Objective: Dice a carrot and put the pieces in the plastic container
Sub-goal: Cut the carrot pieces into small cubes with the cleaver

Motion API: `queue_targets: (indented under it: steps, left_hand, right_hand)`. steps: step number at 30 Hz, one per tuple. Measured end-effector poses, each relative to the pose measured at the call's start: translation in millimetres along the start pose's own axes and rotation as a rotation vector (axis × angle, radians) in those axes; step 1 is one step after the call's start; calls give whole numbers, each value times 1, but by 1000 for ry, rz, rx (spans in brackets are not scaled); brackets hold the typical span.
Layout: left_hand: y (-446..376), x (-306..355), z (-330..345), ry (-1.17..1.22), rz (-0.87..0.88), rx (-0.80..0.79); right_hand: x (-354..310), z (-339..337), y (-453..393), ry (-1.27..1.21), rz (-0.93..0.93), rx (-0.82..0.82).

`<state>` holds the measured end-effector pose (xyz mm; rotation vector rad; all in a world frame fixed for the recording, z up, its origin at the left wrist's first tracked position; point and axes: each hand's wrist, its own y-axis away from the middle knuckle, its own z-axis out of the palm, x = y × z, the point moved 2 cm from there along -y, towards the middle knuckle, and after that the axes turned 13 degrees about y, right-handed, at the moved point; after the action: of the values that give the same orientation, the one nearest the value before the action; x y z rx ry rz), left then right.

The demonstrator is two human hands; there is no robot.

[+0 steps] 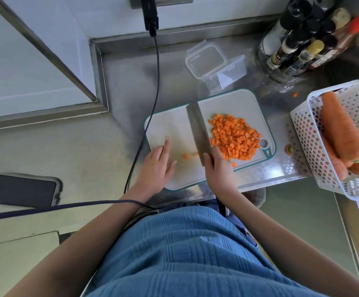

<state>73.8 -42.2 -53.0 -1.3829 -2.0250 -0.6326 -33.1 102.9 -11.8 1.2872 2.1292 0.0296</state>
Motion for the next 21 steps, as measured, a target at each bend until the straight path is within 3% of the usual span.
queue_targets:
  steps: [9, 16, 21]
  left_hand:
    - [5, -5, 0, -32, -66, 37]
    - [6, -6, 4, -172, -60, 58]
    - [9, -4, 9, -268, -110, 20]
  right_hand:
    - [-4, 21, 6, 51, -50, -203]
    - [34, 1, -11, -8, 121, 5]
    - [41, -13, -17, -85, 100, 53]
